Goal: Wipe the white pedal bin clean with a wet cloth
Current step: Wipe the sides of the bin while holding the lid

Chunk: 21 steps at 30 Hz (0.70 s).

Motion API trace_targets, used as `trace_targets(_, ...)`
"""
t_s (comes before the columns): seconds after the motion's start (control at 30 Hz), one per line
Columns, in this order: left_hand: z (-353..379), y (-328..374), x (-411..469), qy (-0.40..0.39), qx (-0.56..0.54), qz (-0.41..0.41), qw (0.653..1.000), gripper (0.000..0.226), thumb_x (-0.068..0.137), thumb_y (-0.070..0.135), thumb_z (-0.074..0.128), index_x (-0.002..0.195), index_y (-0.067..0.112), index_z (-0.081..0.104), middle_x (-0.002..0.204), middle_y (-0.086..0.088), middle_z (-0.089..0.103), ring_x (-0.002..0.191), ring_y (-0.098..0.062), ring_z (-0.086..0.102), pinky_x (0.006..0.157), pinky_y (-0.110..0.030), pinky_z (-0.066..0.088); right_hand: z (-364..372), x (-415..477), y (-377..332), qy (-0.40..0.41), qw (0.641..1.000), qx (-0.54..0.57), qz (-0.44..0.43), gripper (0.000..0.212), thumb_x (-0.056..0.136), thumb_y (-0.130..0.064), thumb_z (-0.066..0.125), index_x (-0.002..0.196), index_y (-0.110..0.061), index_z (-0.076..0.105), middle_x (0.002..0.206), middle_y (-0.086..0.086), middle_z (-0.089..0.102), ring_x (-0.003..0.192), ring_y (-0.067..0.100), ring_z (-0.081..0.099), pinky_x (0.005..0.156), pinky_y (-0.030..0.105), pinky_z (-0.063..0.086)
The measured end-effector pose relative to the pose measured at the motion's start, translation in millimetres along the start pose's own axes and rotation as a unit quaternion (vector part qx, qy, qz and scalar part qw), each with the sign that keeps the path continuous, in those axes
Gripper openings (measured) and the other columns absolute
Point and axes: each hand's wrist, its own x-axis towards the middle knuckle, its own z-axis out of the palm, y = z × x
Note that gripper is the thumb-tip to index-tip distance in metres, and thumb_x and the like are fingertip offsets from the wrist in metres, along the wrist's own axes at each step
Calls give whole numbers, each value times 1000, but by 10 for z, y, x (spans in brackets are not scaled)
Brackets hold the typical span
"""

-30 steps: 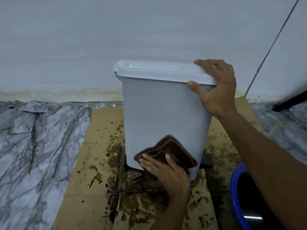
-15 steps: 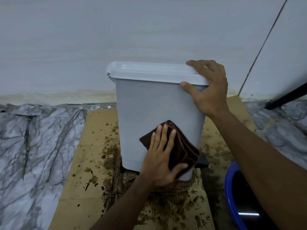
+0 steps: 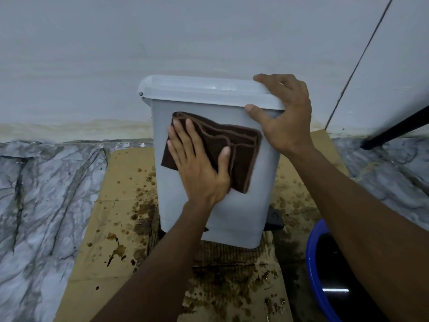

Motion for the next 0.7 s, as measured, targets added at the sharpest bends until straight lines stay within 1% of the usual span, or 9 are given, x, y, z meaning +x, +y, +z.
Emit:
trace_targets(0.1,6,0,-47,-43,41,62,996,109,93,73,48,162,-3,10,170,-26,0,158,-41,-5,127,-53,-5,3,9,0,1,1000,-1,6,51,79,-43,75,127,-28,68,123,-4,62,120,19,50,98,33,45)
trace_targets(0.17,7,-55,-205,-73,48,99,991,103,96,67,50,163,1,9,171,-24,1,159,-39,-2,128,-53,-1,3,17,-8,-3,1000,-1,14,51,79,-43,75,127,-29,68,124,-4,61,121,19,50,97,32,45)
trace_targets(0.3,-19,-297,-620,-124,53,162,977,85,104,57,43,164,9,7,172,-17,2,159,-38,3,129,-51,2,-4,6,-18,-7,1000,2,18,51,78,-43,76,127,-30,68,125,-6,61,122,18,49,98,33,45)
trace_targets(0.4,-85,-528,-956,-165,91,238,953,78,107,53,35,165,10,6,173,-14,-2,159,-35,3,129,-48,0,-15,1,-37,-6,1000,6,21,52,78,-44,75,127,-30,68,124,-5,61,122,18,49,98,35,46)
trace_targets(0.47,-163,-740,-1160,-192,121,308,924,71,110,47,29,165,10,4,173,-12,-5,160,-33,1,130,-46,0,-27,-10,-41,-6,1000,5,19,52,78,-44,75,127,-29,68,125,-5,61,122,18,49,98,35,46)
trace_targets(0.53,-253,-985,-1285,-219,149,389,882,69,109,38,32,165,9,3,173,-13,-6,160,-32,-1,130,-46,-1,-28,-17,-41,-3,1000,3,13,52,79,-43,76,127,-28,68,125,-4,62,122,19,50,98,35,46)
trace_targets(0.6,-366,-1193,-1262,-255,159,463,834,78,101,34,40,165,9,3,173,-13,-5,160,-31,-2,129,-45,-3,-26,-24,-44,0,1000,3,10,51,79,-43,76,127,-27,68,124,-3,62,122,19,50,98,36,46)
trace_targets(0.67,-492,-1364,-1096,-288,166,522,785,88,92,37,45,165,10,2,173,-13,-6,160,-30,-4,129,-43,-5,-30,-29,-46,2,1000,2,8,51,79,-43,76,127,-26,68,125,-2,62,122,20,51,99,38,46)
trace_targets(0.7,-547,-1439,-987,-295,175,535,772,92,90,39,46,165,11,1,173,-13,-7,160,-29,-5,129,-43,-6,-30,-30,-47,1,1000,1,7,51,80,-43,76,127,-26,68,125,-2,62,122,21,51,99,39,46)
